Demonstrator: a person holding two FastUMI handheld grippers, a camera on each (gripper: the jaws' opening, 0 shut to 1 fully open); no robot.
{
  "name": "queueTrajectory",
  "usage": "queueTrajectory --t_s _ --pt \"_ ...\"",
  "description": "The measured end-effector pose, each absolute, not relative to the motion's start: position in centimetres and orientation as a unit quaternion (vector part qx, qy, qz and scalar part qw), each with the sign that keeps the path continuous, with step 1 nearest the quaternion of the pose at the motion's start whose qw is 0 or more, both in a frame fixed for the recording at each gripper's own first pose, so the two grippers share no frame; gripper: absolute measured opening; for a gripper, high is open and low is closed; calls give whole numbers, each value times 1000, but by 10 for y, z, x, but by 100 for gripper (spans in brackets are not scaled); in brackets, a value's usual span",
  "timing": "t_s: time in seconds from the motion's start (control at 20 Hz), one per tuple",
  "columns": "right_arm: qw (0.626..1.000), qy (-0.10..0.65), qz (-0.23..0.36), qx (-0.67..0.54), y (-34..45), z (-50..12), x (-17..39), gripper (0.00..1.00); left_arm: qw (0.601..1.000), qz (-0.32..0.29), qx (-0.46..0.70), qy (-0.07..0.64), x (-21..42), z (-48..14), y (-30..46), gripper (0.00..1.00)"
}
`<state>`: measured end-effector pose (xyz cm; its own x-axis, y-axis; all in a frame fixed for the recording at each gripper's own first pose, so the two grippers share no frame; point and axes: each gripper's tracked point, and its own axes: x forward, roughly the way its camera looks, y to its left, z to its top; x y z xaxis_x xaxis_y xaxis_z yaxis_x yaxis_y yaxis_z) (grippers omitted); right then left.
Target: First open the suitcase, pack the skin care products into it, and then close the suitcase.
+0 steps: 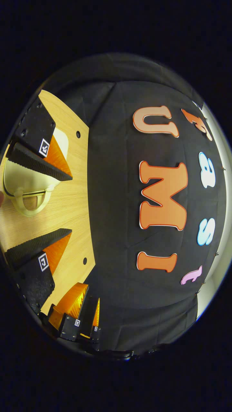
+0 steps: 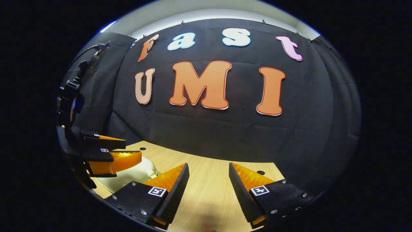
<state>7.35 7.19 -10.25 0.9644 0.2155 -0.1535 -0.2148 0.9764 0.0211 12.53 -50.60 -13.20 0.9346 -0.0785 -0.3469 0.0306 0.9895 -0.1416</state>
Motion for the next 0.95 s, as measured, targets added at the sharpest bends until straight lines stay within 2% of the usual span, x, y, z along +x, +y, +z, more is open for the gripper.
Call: queueTrajectory --t_s 0.35,0.95 --pt "991 79 108 4 69 -106 71 81 988 -12 -49 145 128 -122 -503 93" --pt "989 85 117 9 68 -114 60 80 987 5 -47 151 127 -125 -501 93"
